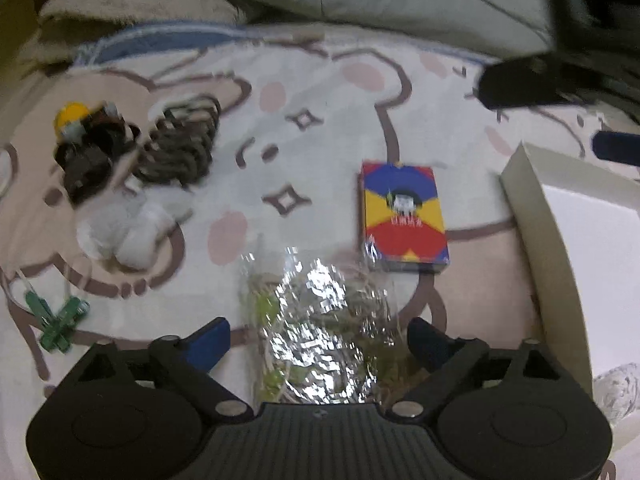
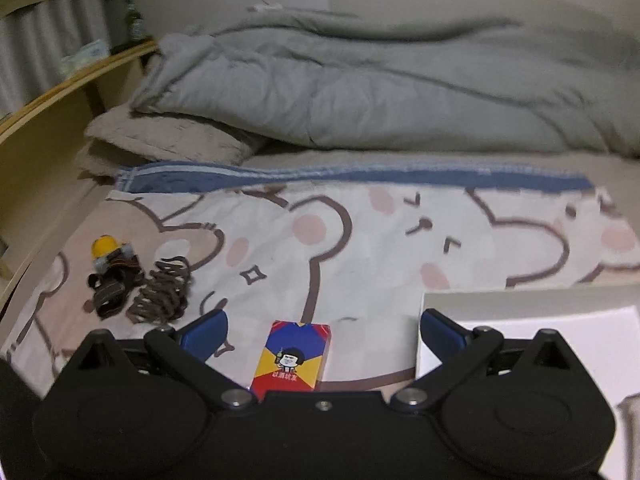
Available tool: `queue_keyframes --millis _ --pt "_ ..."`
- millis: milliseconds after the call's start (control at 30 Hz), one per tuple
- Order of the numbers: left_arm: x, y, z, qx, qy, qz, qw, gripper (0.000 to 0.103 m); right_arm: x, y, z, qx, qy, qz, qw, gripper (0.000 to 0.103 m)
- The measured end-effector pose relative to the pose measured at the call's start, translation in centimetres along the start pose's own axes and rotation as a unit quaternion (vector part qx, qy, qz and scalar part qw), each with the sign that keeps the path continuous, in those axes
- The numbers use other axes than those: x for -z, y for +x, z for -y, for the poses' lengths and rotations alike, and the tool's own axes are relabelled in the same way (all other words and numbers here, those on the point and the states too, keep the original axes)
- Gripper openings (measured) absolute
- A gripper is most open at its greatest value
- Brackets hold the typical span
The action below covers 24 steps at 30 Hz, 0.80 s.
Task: Organize objects
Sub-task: 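Grasp the clear bag of beaded cords with the left tool while the right tool grasps the card box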
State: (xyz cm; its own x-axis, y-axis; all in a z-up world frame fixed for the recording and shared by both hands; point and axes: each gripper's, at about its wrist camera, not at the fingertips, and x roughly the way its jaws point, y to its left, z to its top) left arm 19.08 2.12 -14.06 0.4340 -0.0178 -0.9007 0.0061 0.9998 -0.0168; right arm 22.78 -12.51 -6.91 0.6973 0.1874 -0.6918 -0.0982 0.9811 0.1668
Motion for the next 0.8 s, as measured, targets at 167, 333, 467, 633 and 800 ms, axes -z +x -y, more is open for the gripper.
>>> queue_keyframes --millis 167,333,467,633,800 --pt "0.6 1.0 -0.3 0.012 0.000 -0.017 0.9998 0.083 0.6 3.2 -0.8 -0.007 0.001 -0.040 0.999 0.103" --pt "0.9 0.5 -1.2 0.033 -0.001 -0.014 0.9994 0.072 1.4 5.5 -0.6 -0.015 0.032 -0.081 0.996 0.089" --pt "1.5 -0.1 -2.7 0.042 -0.005 -0.020 0.9989 0.070 1.8 6.9 -0.6 -0.017 0.046 -0.095 0.994 0.087" --pt "2.2 -0.8 -4.9 0.025 0.022 -0.023 0.9992 0.070 2.2 8.3 -1.8 -0.022 0.039 -0.105 0.994 0.087" --pt "3.1 -1.6 -7.3 0.017 0.070 -0.026 0.9971 0.070 3.0 9.4 -3.0 -0.009 0.026 -0.110 0.994 0.080"
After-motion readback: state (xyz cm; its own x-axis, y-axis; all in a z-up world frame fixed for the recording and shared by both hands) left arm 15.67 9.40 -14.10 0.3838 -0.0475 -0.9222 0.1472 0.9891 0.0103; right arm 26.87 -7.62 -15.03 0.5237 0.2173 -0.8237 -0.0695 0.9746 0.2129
